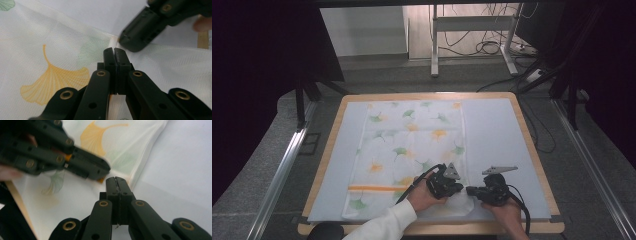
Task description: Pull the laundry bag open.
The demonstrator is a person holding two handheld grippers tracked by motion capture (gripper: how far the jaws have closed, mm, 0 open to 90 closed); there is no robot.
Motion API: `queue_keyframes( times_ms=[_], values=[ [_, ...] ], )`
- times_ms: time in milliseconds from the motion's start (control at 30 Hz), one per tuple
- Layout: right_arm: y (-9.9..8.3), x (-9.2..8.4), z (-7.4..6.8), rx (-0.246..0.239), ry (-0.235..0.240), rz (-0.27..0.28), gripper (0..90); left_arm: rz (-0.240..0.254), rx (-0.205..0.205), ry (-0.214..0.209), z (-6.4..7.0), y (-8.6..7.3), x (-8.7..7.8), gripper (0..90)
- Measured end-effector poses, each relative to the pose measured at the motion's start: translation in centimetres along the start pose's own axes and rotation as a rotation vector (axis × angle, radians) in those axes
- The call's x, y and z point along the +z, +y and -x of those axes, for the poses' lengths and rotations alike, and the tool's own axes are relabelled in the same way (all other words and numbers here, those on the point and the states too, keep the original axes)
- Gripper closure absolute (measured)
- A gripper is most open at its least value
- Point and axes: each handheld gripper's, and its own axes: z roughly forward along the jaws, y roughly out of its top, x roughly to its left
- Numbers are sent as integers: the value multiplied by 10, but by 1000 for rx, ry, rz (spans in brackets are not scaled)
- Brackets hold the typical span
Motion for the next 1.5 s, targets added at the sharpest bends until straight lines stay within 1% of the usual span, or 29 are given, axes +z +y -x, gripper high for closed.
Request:
queue_keyframes(
  times_ms=[67,100,133,167,233,367,467,567,700,833,1067,1167,1300,1400,1500],
  values=[
    [3,2,2,24,-10,-3,893,1,6,6,0,0,0,899],
    [4,2,3,41,-8,-5,893,3,9,8,0,-1,0,899],
    [4,2,3,45,-8,-6,894,6,10,10,1,-1,0,899],
    [4,2,3,46,-11,-5,894,-1,22,14,1,-1,0,900],
    [4,2,3,49,-10,-5,894,-8,32,23,2,0,0,900],
    [3,2,7,73,10,-2,895,-15,36,29,3,0,-1,900],
    [3,3,8,79,19,-1,895,-32,41,35,3,2,-1,900],
    [3,3,8,84,25,-1,895,-34,41,39,4,3,-1,900],
    [3,3,9,86,24,1,895,-48,35,39,2,2,-4,900],
    [3,3,10,86,32,0,895,-47,25,29,-1,-2,-8,900],
    [2,3,10,82,32,4,895,-53,22,38,-4,-8,-14,900],
    [2,2,10,77,31,2,895,-59,15,29,-7,-12,-18,900],
    [2,3,10,74,30,4,895,-51,3,28,-9,-17,-23,900],
    [2,3,10,68,31,4,895,-37,-17,22,-10,-21,-24,900],
    [2,2,9,65,30,4,895,-40,-19,21,-11,-22,-26,900]
  ],
)
